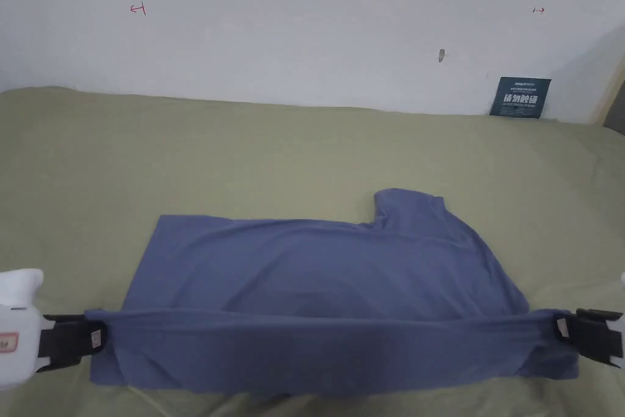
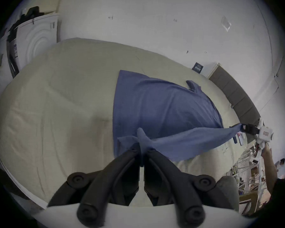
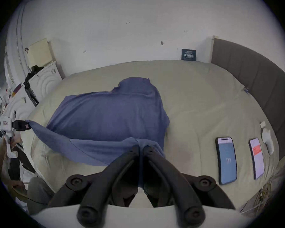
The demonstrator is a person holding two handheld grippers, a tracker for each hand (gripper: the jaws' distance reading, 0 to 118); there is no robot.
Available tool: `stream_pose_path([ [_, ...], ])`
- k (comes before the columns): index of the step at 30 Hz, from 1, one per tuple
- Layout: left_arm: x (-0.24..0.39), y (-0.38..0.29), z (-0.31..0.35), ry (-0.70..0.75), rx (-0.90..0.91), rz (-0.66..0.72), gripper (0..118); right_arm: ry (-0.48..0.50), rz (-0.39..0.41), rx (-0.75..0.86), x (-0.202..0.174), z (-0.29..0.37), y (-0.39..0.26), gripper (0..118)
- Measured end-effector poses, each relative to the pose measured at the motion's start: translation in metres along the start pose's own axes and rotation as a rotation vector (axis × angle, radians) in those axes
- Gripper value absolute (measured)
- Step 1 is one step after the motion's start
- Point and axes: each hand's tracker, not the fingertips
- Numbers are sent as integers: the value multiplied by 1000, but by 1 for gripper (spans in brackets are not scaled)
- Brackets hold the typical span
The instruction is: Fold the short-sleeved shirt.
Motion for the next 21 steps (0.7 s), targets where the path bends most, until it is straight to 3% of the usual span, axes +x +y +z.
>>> stream_pose_path([
  [2,8,17,-12,3,-86,-6,4,-12,16,-43,2,-23,13,4],
  [9,-7,56,-65,42,-94,7,5,-44,-109,-86,27,-93,24,8],
  [10,-8,59,-71,40,-90,16,12,-56,-136,-86,28,-99,25,21],
  [13,-13,61,-82,137,-73,58,32,-128,-208,-121,29,-104,27,43],
  [14,-18,58,-80,148,-76,74,62,-114,-212,-112,31,-102,27,70],
  [15,-22,55,-75,140,-61,84,84,-100,-227,-69,33,-95,26,92],
  [18,-18,38,-46,184,-10,90,83,-67,-214,55,34,-62,20,87],
  [20,-14,24,-23,205,43,17,81,-84,-142,89,28,-35,8,86],
  [21,-19,21,-19,213,70,-19,78,-97,-100,98,25,-23,4,80],
])
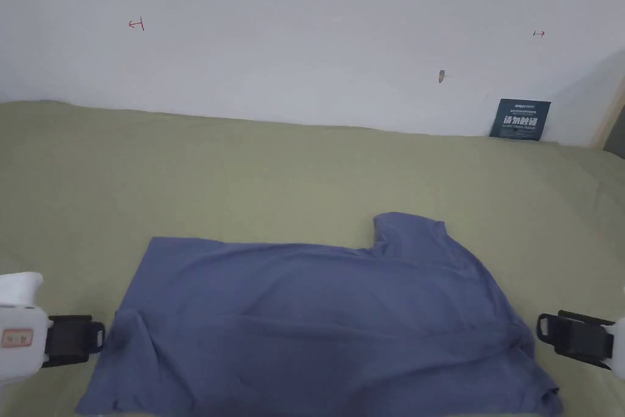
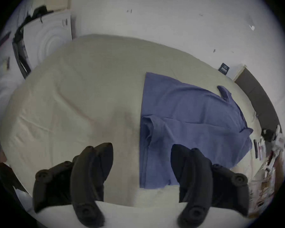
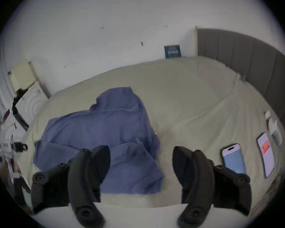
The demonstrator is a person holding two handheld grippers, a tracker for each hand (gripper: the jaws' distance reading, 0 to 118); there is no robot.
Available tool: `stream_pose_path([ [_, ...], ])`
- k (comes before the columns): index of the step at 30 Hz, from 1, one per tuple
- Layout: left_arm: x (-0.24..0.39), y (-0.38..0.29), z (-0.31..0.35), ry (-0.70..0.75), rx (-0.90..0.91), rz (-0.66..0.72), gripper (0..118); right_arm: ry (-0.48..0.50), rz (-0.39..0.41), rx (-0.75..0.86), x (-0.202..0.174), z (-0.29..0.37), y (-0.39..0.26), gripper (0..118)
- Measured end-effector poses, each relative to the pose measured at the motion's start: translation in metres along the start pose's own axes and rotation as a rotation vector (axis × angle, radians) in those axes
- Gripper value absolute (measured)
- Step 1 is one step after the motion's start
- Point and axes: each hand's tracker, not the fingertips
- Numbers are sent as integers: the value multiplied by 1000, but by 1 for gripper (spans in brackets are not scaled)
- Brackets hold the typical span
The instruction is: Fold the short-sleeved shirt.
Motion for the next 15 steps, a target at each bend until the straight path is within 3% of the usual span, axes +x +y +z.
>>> stream_pose_path([
  [1,1,-7,12,-6,33,-26,69,-13,35,12,-2,11,-5,69],
  [2,2,-18,26,-9,79,-50,49,-37,76,13,-6,25,-11,52],
  [3,5,-30,33,3,116,-64,10,-50,108,12,-5,28,-21,14],
  [4,5,-42,38,3,144,-59,0,-66,126,42,-6,37,-28,0],
  [8,14,-77,52,-101,116,-1,0,21,63,-3,-11,64,-63,0],
  [12,14,-87,25,-93,64,-6,0,7,77,-60,-13,59,-81,0],
  [13,14,-86,18,-91,57,4,7,3,77,-67,-14,59,-82,0],
  [14,12,-83,9,-93,50,22,25,2,72,-74,-14,58,-83,0],
  [15,12,-80,-1,-89,47,37,64,7,64,-80,-14,57,-84,0],
])
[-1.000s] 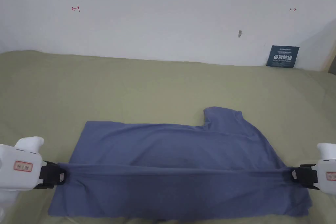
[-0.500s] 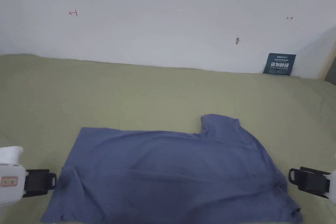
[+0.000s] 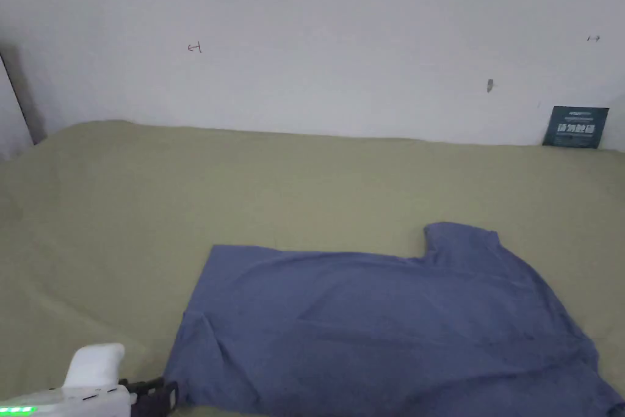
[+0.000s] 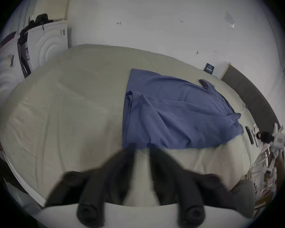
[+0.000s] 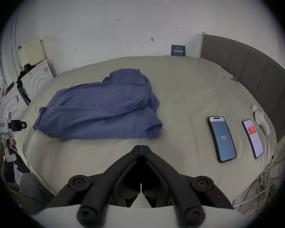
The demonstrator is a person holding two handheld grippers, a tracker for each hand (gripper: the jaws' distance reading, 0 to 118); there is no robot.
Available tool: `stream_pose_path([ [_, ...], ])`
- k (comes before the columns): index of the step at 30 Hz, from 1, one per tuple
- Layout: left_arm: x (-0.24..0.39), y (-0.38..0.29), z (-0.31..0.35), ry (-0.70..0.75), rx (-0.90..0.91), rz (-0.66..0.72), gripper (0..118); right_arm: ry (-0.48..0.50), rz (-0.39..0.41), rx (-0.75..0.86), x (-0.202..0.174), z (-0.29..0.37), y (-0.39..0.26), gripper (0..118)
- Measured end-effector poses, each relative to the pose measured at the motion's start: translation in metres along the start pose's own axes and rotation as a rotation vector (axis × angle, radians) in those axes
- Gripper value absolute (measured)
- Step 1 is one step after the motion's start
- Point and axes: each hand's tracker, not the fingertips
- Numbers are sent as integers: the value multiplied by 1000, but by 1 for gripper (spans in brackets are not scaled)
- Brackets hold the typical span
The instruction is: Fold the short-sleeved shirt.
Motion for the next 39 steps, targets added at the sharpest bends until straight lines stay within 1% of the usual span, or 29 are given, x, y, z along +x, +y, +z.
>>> stream_pose_path([
  [1,8,3,0,-8,-7,5,88,9,-9,-3,0,0,0,0],
  [2,8,5,-10,-2,-11,8,97,18,-14,-6,0,0,0,0],
  [6,14,12,-41,64,-47,-6,97,31,-19,-14,5,-3,0,0],
  [9,18,17,-56,53,-72,-43,97,32,-12,-16,3,-5,1,0],
  [12,18,18,-70,42,-133,-23,95,24,-7,-26,1,-15,4,0],
  [13,19,17,-70,50,-126,-22,94,19,-10,-27,1,-19,5,0],
  [14,19,14,-66,56,-103,-42,92,16,-16,-26,1,-24,7,0],
  [15,17,13,-62,57,-74,-84,80,-12,-20,-20,2,-30,9,4],
  [16,16,11,-60,60,-70,-96,60,-40,-21,-15,3,-39,14,20],
  [17,20,12,-53,27,-73,-78,30,-42,-19,-32,5,-49,18,51],
  [18,16,10,-49,-32,-59,-43,12,-45,-21,-75,7,-62,22,99],
  [19,14,10,-46,-31,-52,-7,12,-18,-24,-94,9,-72,25,118],
  [20,13,9,-43,-26,-48,-1,12,6,-27,-81,15,-87,25,115],
  [21,8,13,-49,-23,-44,-8,12,2,-19,-95,14,-97,28,108],
  [22,7,13,-47,-28,-38,-4,12,-5,-1,-116,11,-106,31,106],
  [23,6,12,-45,-32,-35,1,12,-15,12,-120,8,-117,32,106],
  [26,5,16,-50,-47,-47,36,12,-42,9,-140,13,-145,35,106],
  [27,3,16,-52,-47,-56,42,12,-39,5,-158,13,-150,37,101],
  [28,2,15,-54,-46,-64,42,12,-38,2,-174,10,-149,41,86],
  [29,8,17,-58,-44,-72,41,12,-26,-2,-185,10,-148,42,60],
  [30,8,16,-58,-48,-80,43,12,-31,2,-186,8,-145,41,26],
  [31,7,15,-58,-54,-84,51,12,-49,12,-179,6,-142,40,11],
  [32,6,14,-56,-67,-78,70,12,-14,16,-148,0,-128,45,11],
  [34,1,20,-51,-74,-66,71,12,-46,83,-123,-8,-116,44,11],
  [35,0,21,-46,-80,-61,70,12,-38,102,-118,-9,-108,44,11],
  [36,-1,22,-41,-87,-57,70,12,-22,96,-97,-6,-107,45,11],
  [39,-1,27,-20,-120,-36,69,12,39,39,-42,1,-76,45,11],
])
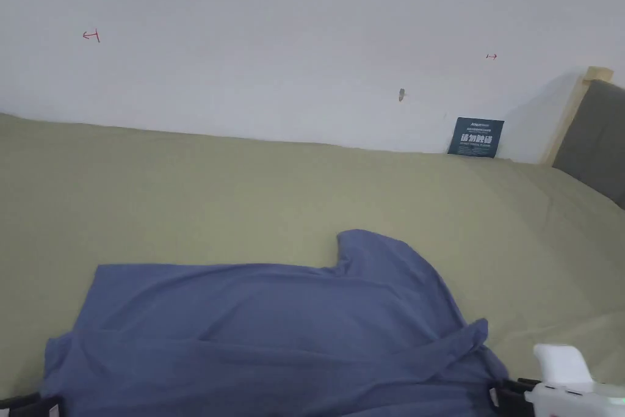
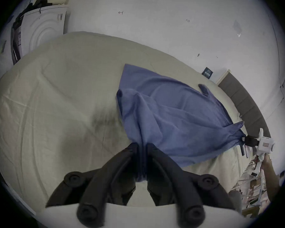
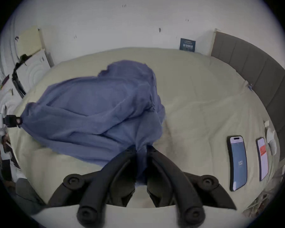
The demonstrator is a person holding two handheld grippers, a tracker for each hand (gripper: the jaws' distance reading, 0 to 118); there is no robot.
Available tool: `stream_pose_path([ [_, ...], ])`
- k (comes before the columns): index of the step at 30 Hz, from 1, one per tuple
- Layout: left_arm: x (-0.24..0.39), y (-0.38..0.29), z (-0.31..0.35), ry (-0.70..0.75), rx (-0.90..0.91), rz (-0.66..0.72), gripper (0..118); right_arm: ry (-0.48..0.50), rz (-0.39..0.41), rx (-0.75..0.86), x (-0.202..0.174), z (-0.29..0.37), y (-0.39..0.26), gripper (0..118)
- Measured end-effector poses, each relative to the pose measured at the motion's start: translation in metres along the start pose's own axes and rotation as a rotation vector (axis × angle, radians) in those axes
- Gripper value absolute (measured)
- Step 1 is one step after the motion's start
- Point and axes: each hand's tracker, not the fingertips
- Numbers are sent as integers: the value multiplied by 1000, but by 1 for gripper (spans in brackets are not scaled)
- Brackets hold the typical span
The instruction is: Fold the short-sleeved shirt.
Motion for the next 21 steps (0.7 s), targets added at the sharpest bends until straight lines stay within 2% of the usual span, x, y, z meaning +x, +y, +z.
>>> stream_pose_path([
  [3,12,0,24,-8,-1,-13,12,30,-18,-2,-2,43,3,11],
  [7,8,-11,64,-10,-7,-27,12,40,30,-37,-6,90,-9,10],
  [11,12,-47,100,-41,-51,4,12,86,-10,-99,2,119,-42,11],
  [17,2,-121,106,-16,-165,73,12,94,-61,-196,13,122,-112,11],
  [18,-27,-132,91,-12,-191,83,12,91,-70,-212,15,118,-122,11],
  [21,-30,-151,81,11,-199,61,12,61,-89,-225,21,106,-143,11],
])
